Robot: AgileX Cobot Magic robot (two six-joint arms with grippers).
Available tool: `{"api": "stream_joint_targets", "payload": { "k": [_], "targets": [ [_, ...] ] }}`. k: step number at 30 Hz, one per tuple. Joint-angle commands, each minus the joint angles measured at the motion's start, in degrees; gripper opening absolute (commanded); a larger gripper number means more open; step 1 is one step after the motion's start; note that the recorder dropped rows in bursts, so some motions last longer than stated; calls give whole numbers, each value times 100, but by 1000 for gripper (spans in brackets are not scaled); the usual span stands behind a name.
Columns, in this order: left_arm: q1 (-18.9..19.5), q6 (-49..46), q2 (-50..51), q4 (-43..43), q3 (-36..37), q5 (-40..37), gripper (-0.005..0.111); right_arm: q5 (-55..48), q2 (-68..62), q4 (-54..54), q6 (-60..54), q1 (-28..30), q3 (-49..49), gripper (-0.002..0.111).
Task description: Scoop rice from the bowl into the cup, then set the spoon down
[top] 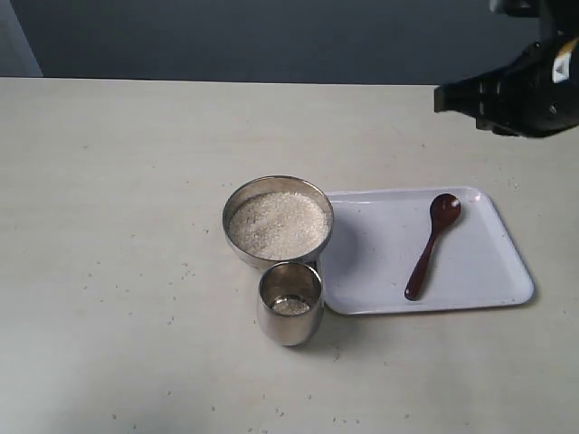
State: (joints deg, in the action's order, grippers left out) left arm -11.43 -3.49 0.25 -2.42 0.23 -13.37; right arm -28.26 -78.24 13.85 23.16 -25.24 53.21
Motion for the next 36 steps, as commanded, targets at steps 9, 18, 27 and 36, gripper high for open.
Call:
{"api": "stream_joint_targets", "payload": {
  "k": [9, 18, 27, 36],
  "targets": [
    [-26, 37, -25, -5, -23, 8, 1, 1386, 1126, 565, -39, 13, -1541, 0],
    [-26, 37, -25, -5, -23, 8, 1, 1386, 1126, 480, -39, 13, -1541, 0],
    [-26, 37, -25, -5, -23, 8, 1, 1426, 1593, 1453, -335, 188, -1584, 0],
    [-26, 37, -25, -5, -23, 8, 1, 2281, 4108, 213, -316, 2195, -3078, 0]
  ]
}}
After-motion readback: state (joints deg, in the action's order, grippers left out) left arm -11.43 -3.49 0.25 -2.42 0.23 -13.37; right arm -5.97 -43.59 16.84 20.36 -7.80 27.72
